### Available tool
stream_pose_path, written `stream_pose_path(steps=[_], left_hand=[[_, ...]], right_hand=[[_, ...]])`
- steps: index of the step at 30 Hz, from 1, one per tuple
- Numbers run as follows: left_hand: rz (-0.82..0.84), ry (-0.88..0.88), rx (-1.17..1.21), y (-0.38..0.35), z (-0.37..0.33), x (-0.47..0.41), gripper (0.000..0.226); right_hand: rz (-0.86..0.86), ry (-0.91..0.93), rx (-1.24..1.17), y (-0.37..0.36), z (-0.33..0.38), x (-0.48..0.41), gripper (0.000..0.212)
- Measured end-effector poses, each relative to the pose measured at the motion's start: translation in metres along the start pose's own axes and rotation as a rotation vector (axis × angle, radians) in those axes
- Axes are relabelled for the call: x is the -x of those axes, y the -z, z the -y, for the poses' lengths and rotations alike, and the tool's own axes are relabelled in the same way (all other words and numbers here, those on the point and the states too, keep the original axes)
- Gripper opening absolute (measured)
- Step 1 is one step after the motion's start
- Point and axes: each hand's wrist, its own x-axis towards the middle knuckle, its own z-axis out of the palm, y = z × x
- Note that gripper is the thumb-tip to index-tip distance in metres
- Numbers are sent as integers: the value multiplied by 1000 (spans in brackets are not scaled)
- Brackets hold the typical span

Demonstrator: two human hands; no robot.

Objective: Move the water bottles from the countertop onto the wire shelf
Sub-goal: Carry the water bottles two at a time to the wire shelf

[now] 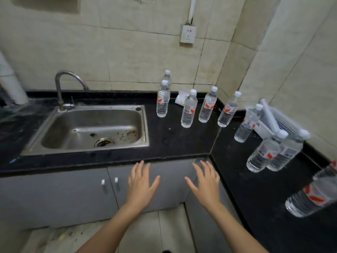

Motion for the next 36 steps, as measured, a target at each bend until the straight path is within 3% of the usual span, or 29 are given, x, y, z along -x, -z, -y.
stream_pose_path(steps=[5, 9, 13, 19, 25, 30, 36], left_hand=[[-58, 29, 4, -7, -25, -79, 64], [-111, 83, 29, -5, -28, -126, 92], [-109, 88, 41, -8, -18, -184, 61], [-79, 62, 79, -6, -3, -280, 60], [-25, -15, 149, -3, -7, -375, 64], [17, -12, 266, -14, -14, -423, 77], [41, 12, 372, -20, -23, -470, 99]], right_hand=[[-47, 35, 1, -12, -19, -88, 53], [-20, 26, 10, -19, -23, -147, 54], [-3, -7, -13, -40, -25, -197, 56], [12, -227, -201, -64, -14, -271, 64], [-126, -433, -430, -68, -2, -334, 78], [-160, -475, -487, -73, -8, -369, 90], [-196, -582, -632, -80, -21, -410, 80]])
